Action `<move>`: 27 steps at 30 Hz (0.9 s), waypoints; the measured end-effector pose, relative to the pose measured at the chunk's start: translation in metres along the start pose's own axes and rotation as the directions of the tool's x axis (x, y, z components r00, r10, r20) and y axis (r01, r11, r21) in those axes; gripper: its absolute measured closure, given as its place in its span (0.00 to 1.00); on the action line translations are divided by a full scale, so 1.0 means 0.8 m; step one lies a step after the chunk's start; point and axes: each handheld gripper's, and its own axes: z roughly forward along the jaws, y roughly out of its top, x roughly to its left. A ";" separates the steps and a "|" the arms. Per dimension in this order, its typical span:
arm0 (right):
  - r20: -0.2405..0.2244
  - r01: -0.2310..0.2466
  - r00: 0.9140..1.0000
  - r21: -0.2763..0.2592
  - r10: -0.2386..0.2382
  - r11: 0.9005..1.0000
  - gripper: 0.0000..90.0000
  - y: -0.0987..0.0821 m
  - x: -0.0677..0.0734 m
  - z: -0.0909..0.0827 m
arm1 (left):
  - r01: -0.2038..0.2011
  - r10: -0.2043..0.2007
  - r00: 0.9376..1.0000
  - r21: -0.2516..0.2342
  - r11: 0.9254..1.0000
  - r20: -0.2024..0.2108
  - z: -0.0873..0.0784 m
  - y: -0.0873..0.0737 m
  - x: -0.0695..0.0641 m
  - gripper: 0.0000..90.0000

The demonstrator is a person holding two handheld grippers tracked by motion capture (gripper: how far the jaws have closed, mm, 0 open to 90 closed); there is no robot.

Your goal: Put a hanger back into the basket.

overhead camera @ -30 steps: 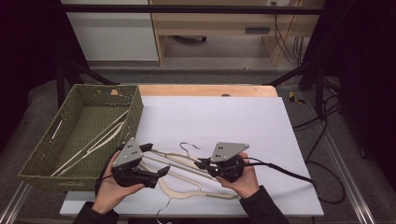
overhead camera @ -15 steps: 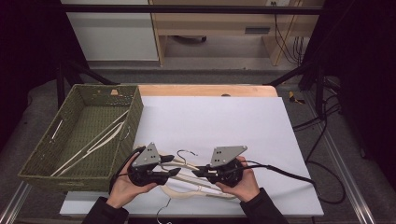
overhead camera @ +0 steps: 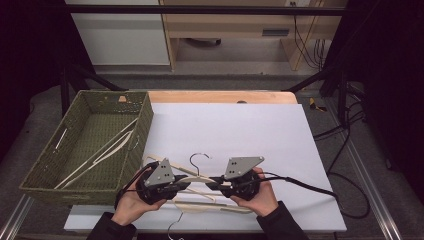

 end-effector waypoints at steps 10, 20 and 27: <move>0.044 -0.010 0.999 0.019 0.009 1.000 0.75 -0.002 -0.004 -0.002 | 0.035 -0.035 0.998 0.012 0.999 0.055 0.003 0.003 -0.013 0.93; 0.064 -0.059 0.996 -0.001 0.059 0.998 0.50 -0.001 -0.007 -0.008 | 0.056 -0.056 0.997 0.001 0.998 0.048 -0.003 0.007 -0.021 0.96; 0.080 -0.125 0.988 -0.113 0.135 0.986 0.34 -0.007 -0.017 -0.035 | 0.109 -0.110 0.994 -0.038 0.993 -0.018 -0.021 0.004 -0.011 0.96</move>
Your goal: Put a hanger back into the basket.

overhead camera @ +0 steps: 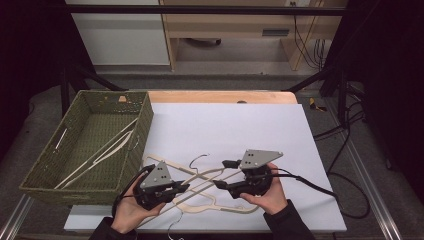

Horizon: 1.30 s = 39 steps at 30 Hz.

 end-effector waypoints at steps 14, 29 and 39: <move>0.228 -0.102 0.966 -0.084 0.119 0.991 0.08 -0.021 -0.030 -0.049 | 0.054 -0.063 0.990 -0.076 0.996 -0.128 -0.042 0.004 0.010 0.96; 0.282 -0.145 0.945 -0.100 0.168 0.984 0.04 -0.045 -0.046 -0.069 | 0.011 -0.047 0.975 -0.167 0.986 -0.215 -0.119 0.032 0.022 0.96; 0.290 -0.150 0.941 -0.110 0.176 0.983 0.04 -0.048 -0.046 -0.074 | -0.035 -0.006 0.966 -0.155 0.987 -0.257 -0.168 0.063 0.059 0.96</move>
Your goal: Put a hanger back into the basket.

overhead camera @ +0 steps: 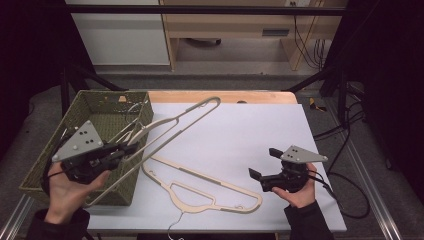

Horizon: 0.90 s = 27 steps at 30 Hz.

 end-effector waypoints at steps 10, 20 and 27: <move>0.003 -0.001 1.000 0.000 0.001 1.000 0.04 -0.001 -0.001 0.000 | -0.018 0.022 0.996 0.048 0.999 -0.091 0.000 -0.005 0.061 0.96; 0.003 -0.003 1.000 0.000 0.003 1.000 0.04 -0.001 0.000 0.002 | -0.003 0.019 0.985 0.096 0.995 -0.171 -0.001 -0.043 0.121 0.96; 0.001 -0.003 1.000 0.000 0.003 1.000 0.04 -0.001 0.000 0.002 | 0.022 0.003 0.977 0.112 0.993 -0.215 -0.004 -0.072 0.152 0.96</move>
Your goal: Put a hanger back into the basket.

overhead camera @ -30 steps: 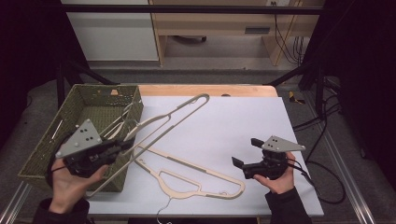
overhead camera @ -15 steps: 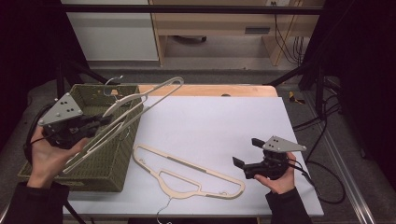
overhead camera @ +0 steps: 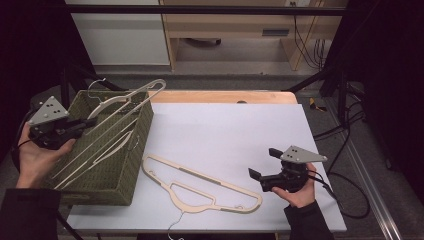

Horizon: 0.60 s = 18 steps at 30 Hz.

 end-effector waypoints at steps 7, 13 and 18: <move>-0.003 -0.001 1.000 0.000 0.001 1.000 0.04 0.000 0.000 0.000 | 0.009 -0.008 0.999 0.028 1.000 -0.036 0.001 -0.027 0.024 0.96; -0.004 0.001 1.000 0.004 -0.001 1.000 0.04 0.000 0.000 0.001 | -0.004 0.006 0.998 0.037 0.999 -0.058 0.005 -0.047 0.037 0.96; -0.005 0.002 1.000 0.007 -0.002 1.000 0.04 -0.001 0.000 0.002 | 0.016 -0.012 0.998 0.077 0.997 -0.062 0.012 -0.063 0.038 0.96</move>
